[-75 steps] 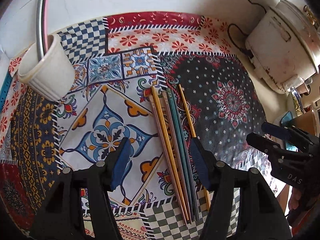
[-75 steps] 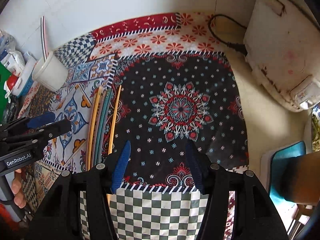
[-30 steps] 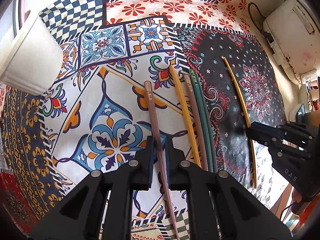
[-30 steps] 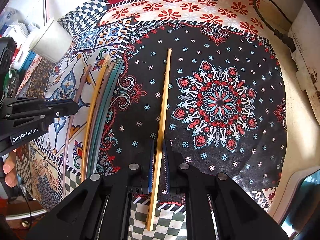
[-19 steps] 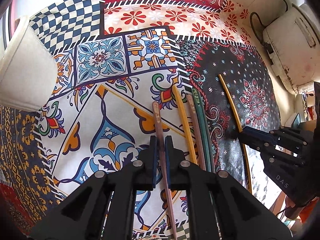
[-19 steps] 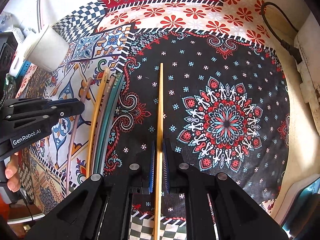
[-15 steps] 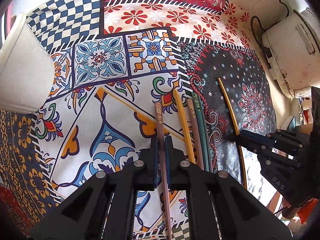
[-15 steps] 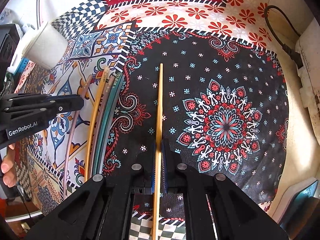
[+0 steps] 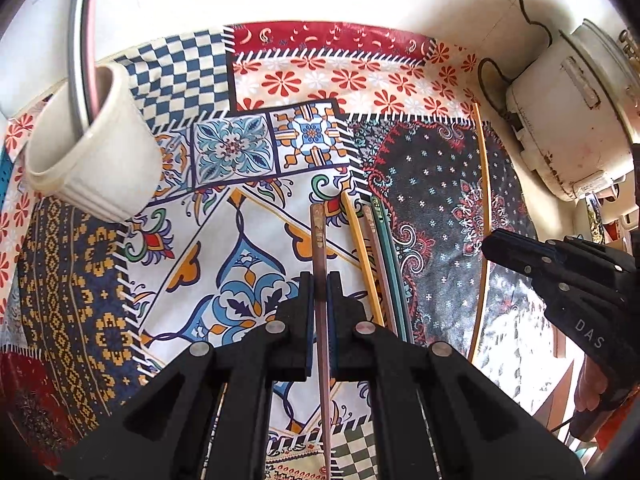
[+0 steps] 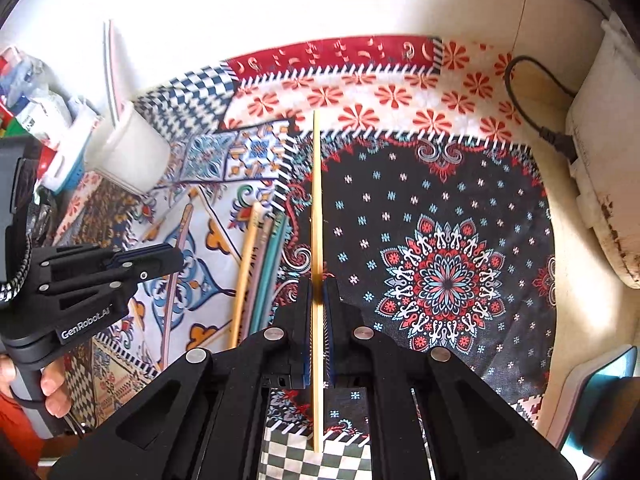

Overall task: Organize utensils
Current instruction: 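Lift both held sticks and lower them into the white cup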

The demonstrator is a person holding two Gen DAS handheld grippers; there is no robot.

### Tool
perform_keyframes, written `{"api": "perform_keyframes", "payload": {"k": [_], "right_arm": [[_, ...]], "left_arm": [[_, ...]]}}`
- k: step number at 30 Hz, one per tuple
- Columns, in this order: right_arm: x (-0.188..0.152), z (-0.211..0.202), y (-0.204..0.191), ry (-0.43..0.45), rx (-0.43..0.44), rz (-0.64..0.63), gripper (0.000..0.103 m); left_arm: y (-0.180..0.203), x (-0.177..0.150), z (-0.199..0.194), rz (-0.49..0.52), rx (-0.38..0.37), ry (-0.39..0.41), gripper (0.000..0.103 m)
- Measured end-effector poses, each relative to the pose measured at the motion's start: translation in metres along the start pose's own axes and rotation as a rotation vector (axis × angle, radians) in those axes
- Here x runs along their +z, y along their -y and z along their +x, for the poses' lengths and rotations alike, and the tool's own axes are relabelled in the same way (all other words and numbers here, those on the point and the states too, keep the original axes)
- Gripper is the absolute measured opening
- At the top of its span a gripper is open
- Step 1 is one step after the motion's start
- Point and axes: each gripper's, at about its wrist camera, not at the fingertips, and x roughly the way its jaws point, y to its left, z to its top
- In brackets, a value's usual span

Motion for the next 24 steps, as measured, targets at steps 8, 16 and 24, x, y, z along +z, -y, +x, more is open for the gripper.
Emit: {"api": "perform_keyframes", "payload": {"k": [8, 16, 24], "right_arm": [[-0.004, -0.042, -0.019, 0.115, 0.024, -0.038, 0.005], [-0.001, -0.073, -0.042, 0.198, 0.06, -0.069, 0.004], [0.017, -0.087, -0.069, 0.25, 0.087, -0.116, 0.004]], "left_arm": [[-0.009, -0.024, -0.069, -0.028, 0.028, 0.159, 0.005], [-0.028, -0.044, -0.123, -0.091, 0.064, 0.286, 0.004], [-0.051, -0.052, -0.168, -0.153, 0.074, 0.408, 0.0]]}}
